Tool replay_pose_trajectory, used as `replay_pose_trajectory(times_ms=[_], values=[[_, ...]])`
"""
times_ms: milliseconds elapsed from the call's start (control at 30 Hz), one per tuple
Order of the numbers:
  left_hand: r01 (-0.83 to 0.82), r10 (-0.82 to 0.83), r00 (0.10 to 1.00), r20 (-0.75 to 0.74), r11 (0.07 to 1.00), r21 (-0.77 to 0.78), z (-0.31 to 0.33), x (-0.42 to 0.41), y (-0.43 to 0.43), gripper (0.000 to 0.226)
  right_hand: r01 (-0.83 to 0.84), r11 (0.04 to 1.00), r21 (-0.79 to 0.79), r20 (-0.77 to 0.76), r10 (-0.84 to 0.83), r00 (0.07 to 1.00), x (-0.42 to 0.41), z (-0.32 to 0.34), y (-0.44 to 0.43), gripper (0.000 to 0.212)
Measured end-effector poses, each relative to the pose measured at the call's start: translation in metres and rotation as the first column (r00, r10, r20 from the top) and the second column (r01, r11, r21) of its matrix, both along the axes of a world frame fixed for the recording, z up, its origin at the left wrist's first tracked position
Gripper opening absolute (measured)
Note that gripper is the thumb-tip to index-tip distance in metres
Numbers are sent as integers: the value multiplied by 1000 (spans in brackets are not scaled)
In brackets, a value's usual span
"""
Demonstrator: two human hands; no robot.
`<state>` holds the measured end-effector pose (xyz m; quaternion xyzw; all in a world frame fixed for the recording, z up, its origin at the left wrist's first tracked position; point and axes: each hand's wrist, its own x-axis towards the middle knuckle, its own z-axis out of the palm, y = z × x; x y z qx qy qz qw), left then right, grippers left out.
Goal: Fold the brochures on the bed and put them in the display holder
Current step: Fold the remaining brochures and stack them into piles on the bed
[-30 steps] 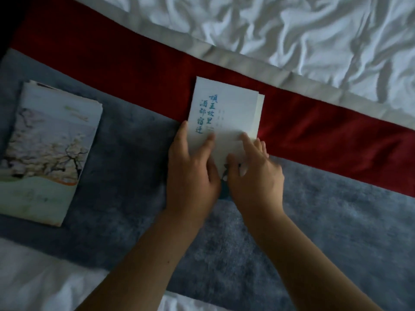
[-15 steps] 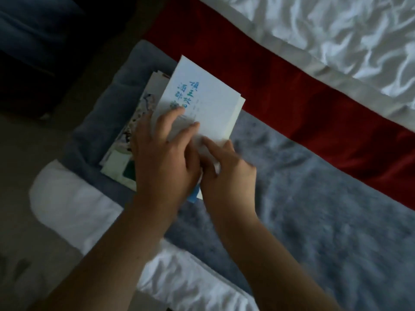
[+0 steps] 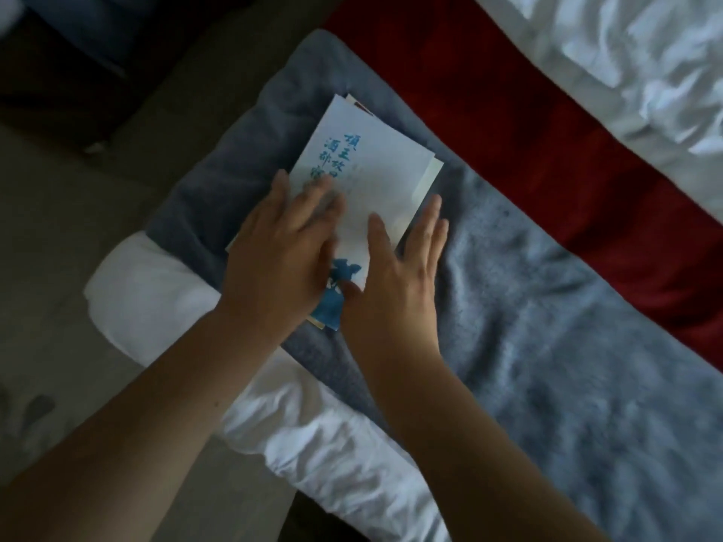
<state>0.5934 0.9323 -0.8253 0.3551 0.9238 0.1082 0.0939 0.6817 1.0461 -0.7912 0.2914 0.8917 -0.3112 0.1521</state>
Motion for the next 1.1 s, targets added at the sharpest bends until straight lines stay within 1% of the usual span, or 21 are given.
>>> replay_pose_trajectory(times_ms=[33, 67, 100, 133, 200, 267, 367, 433, 500, 567, 600, 667, 733, 767, 800, 867, 967, 1033, 1100], values=[[37, -36, 999, 15, 998, -57, 4, -3, -1, 58, -63, 998, 17, 37, 62, 997, -7, 1, 4, 87], [77, -71, 996, 51, 988, -132, 10, -6, 0, 71, -139, 990, 26, 99, 136, 986, -16, 2, 8, 95], [109, -90, 991, 98, 972, -207, 15, -9, 1, 84, -206, 978, 23, 177, 199, 964, -26, 1, 12, 104], [126, -89, 986, 143, 953, -277, 17, -13, 4, 92, -250, 968, 1, 258, 241, 935, -36, 0, 13, 114], [157, -81, 977, 199, 901, -404, 19, -18, 14, 94, -265, 962, -60, 363, 269, 892, -54, -2, 14, 126], [178, -67, 970, 233, 849, -497, 19, -23, 28, 91, -274, 957, -98, 405, 289, 867, -66, -10, 14, 132], [196, -40, 960, 276, 799, -569, 8, -30, 43, 88, -320, 941, -108, 449, 333, 829, -71, -29, 21, 133], [233, -50, 950, 309, 772, -591, 2, -32, 44, 87, -343, 931, -124, 476, 359, 803, -72, -36, 23, 133], [240, -30, 938, 345, 775, -585, -2, -35, 43, 91, -343, 929, -138, 491, 364, 791, -76, -38, 24, 135], [223, -12, 936, 352, 793, -567, 2, -35, 44, 92, -322, 937, -134, 480, 346, 806, -79, -32, 24, 136], [212, -18, 942, 335, 808, -551, 4, -33, 42, 93, -304, 944, -129, 450, 329, 831, -77, -31, 21, 134], [150, -24, 963, 269, 875, -460, 9, -28, 34, 98, -214, 971, -108, 311, 237, 920, -55, -27, 14, 126], [-12, 103, 959, 264, 945, -327, 14, -21, 18, 108, -47, 991, -123, 115, 62, 991, -20, -24, 3, 117], [-91, 173, 941, 292, 957, -275, 14, -19, 9, 115, 58, 985, -162, 28, -55, 998, -5, -24, -3, 112], [-133, 209, 925, 319, 961, -244, 14, -17, 4, 120, 153, 966, -208, -27, -162, 986, 4, -23, -8, 107], [-143, 210, 926, 312, 964, -224, 13, -14, 1, 121, 291, 915, -279, -52, -317, 947, 5, -23, -16, 103], [-156, 206, 952, 225, 963, -218, 13, -13, 8, 107, 454, 804, -384, -31, -503, 864, -11, -18, -21, 94], [-202, 234, 951, 200, 965, -169, 9, -12, 9, 89, 491, 782, -384, -44, -546, 836, -16, -17, -17, 87], [-266, 281, 932, 230, 959, -93, 6, -5, 11, 76, 488, 805, -338, -72, -539, 839, -15, -19, -10, 80]])
